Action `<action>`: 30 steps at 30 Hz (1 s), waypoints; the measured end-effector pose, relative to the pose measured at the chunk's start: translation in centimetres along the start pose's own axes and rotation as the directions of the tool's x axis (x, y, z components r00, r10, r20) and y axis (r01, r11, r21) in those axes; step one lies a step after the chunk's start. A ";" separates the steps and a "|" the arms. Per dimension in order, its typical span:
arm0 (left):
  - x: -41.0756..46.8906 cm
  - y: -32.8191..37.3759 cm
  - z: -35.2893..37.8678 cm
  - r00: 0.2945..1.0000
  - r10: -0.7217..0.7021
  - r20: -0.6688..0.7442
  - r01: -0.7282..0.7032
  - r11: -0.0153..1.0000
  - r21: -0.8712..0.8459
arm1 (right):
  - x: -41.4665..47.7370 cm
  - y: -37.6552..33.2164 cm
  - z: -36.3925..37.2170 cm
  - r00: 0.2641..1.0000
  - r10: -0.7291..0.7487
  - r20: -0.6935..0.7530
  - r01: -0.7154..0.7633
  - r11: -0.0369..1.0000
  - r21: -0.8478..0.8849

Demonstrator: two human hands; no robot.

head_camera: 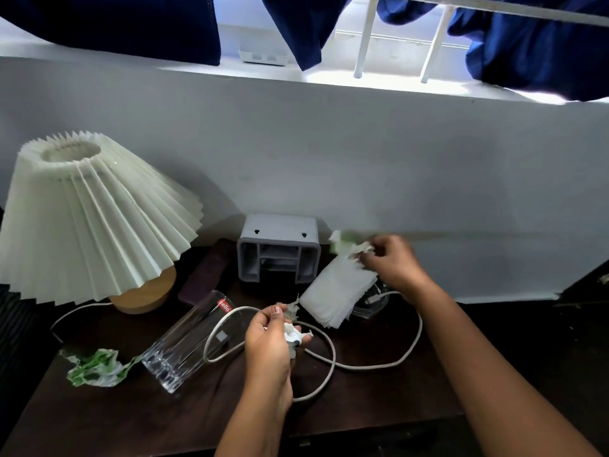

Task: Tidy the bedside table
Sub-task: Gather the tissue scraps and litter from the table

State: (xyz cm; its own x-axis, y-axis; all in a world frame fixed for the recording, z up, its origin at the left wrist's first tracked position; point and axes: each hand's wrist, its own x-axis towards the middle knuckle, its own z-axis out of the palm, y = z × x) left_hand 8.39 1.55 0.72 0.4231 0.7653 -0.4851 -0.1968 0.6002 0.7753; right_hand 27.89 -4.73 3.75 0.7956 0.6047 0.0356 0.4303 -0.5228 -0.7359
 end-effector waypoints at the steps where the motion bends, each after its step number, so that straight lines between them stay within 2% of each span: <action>1: 0.0 -0.1 0.0 1.000 -0.004 0.006 0.003 1.000 0.021 | -1.0 -1.5 0.6 0.991 -0.061 0.123 0.062 0.998 -0.009; 4: -0.1 -0.1 -0.4 1.000 -0.008 0.022 0.005 0.992 0.126 | -3.1 -4.0 3.6 0.911 -0.154 0.383 0.257 0.938 -0.234; 8: 0.0 0.3 -1.4 0.999 -0.019 0.032 0.011 0.972 0.233 | -4.1 -4.1 8.0 0.841 -0.111 0.530 0.377 0.824 -0.424; 12: 0.1 0.4 -1.8 0.997 -0.051 0.056 0.033 0.957 0.288 | -4.5 -4.5 9.0 0.814 -0.088 0.575 0.434 0.750 -0.499; 16: -0.2 0.5 -1.8 0.992 -0.093 0.083 0.062 0.947 0.315 | -5.0 -4.8 9.5 0.858 -0.122 0.499 0.420 0.725 -0.545; 19: -0.8 1.1 -2.0 0.985 -0.116 0.130 0.061 0.929 0.365 | -5.6 -4.3 9.0 0.926 -0.135 0.352 0.306 0.815 -0.492; 22: -1.5 2.5 -2.6 0.967 -0.131 0.217 0.023 0.899 0.438 | -6.6 -4.9 7.9 0.981 -0.138 0.135 0.177 0.922 -0.346; 25: -2.3 4.6 -3.8 0.927 -0.183 0.329 -0.019 0.850 0.527 | -8.4 -7.8 7.2 0.975 -0.199 0.098 0.214 0.961 -0.177; 27: -2.9 6.6 -5.5 0.888 -0.248 0.387 -0.071 0.758 0.649 | -9.9 -10.3 7.2 0.964 -0.249 0.097 0.257 0.964 -0.075; 30: -3.9 10.2 -9.3 0.819 -0.415 0.397 -0.138 0.528 0.838 | -12.5 -12.8 8.7 0.956 -0.267 0.123 0.264 0.964 0.043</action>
State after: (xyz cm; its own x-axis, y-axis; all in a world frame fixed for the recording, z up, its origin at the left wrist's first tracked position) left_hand -3.52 6.81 6.72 0.7788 0.2851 -0.5588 0.5788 0.0168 0.8153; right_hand 8.69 -0.36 6.87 0.5931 0.7914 0.1477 0.6060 -0.3181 -0.7291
